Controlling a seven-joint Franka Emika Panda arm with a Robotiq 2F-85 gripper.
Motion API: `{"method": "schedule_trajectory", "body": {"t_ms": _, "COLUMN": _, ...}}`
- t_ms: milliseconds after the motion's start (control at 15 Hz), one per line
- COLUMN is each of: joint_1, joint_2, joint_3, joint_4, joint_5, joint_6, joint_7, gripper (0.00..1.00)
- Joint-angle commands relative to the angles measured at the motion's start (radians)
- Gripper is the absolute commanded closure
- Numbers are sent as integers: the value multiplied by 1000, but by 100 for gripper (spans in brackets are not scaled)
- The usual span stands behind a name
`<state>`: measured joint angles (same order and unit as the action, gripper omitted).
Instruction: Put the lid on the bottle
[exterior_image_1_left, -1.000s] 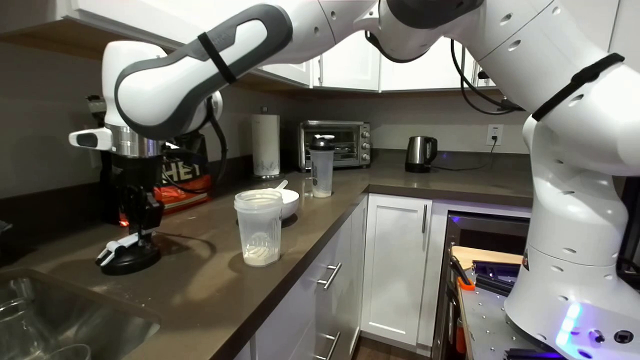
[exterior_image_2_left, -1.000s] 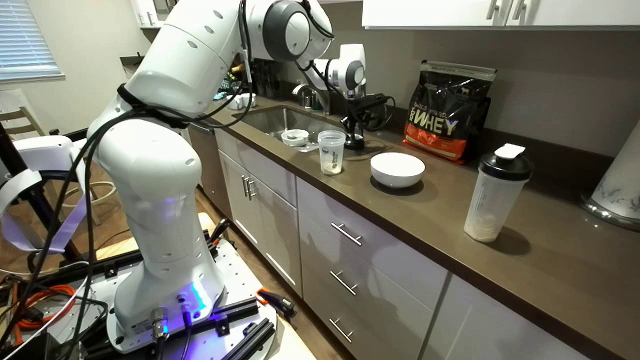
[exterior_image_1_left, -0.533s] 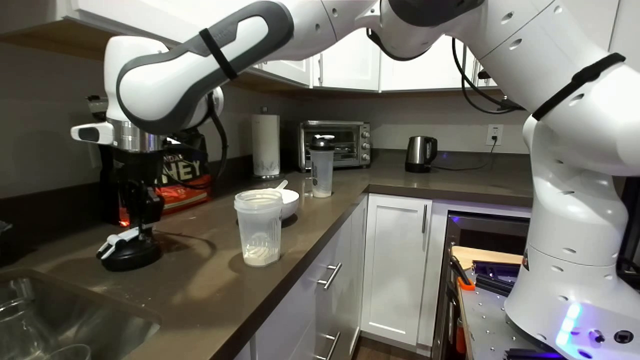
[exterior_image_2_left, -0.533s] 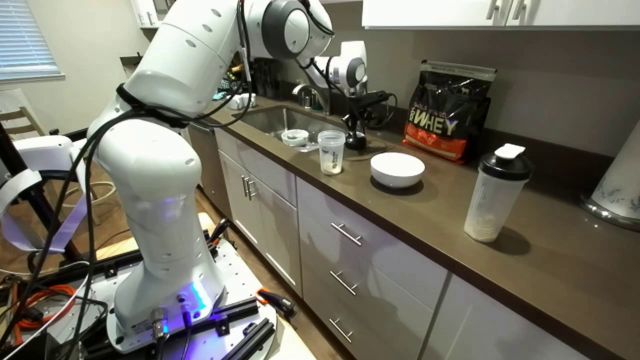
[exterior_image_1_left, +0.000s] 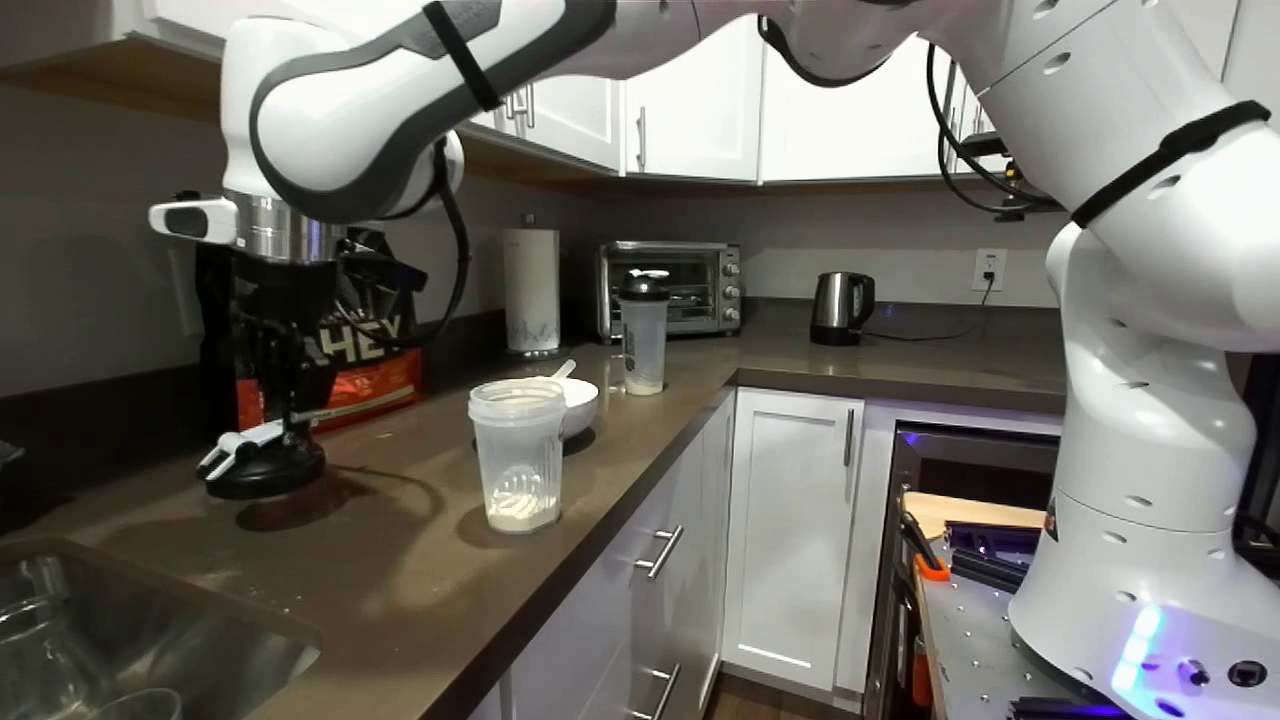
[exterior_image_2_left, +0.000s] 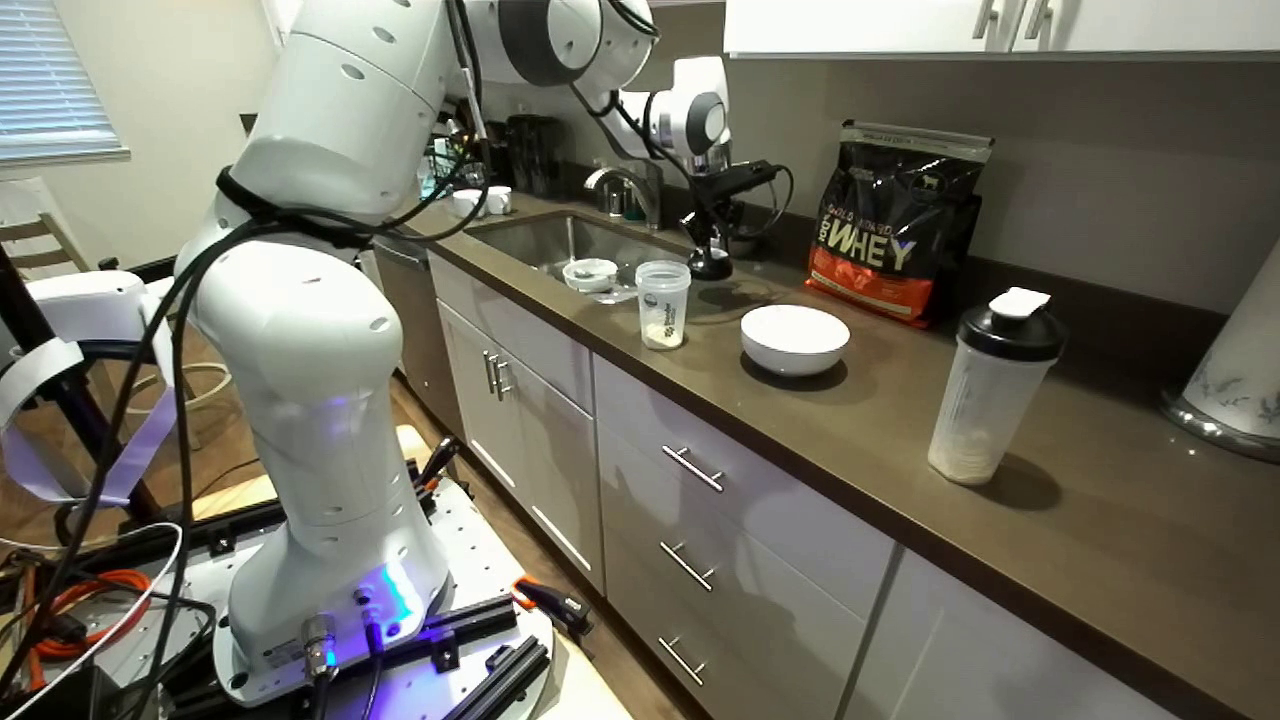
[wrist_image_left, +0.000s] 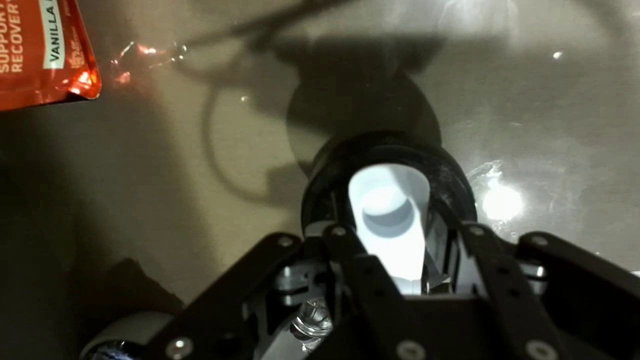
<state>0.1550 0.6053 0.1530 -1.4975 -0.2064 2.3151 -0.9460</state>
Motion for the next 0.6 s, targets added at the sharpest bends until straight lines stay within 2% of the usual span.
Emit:
{"method": "schedule_trajectory", "body": {"t_ms": 0, "joint_1": -19, "joint_2": -122, "joint_3": 8, "joint_4": -162, "joint_5": -11, "joint_6": 53, "joint_7": 13, "gripper": 87}}
{"method": "schedule_trajectory", "body": {"t_ms": 533, "joint_1": -31, "joint_2": -314, "joint_3": 5, "joint_4": -350, "joint_5": -11, "joint_6": 64, "joint_7": 19, "gripper": 87}}
